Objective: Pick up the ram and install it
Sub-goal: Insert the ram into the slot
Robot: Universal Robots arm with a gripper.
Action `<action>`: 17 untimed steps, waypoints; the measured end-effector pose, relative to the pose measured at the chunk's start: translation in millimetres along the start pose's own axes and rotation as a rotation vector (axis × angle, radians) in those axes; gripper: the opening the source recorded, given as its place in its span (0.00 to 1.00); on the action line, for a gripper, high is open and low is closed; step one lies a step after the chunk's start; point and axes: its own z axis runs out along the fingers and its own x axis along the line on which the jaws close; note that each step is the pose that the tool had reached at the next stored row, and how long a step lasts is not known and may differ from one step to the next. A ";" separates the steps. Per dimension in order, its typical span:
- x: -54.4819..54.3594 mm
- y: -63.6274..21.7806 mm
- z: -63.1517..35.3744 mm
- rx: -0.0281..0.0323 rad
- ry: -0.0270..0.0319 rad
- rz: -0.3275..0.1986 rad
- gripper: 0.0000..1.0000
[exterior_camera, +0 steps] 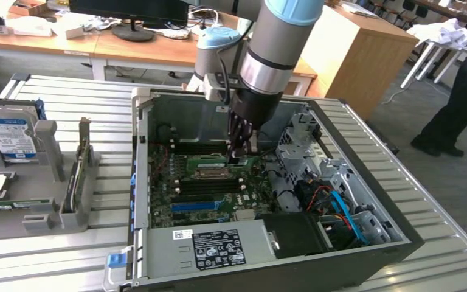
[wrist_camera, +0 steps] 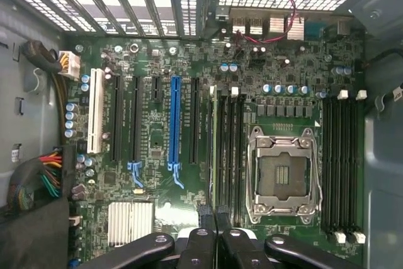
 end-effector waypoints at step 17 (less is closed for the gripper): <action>0.4 -1.0 20.1 0.0000 0.0001 0.000 0.12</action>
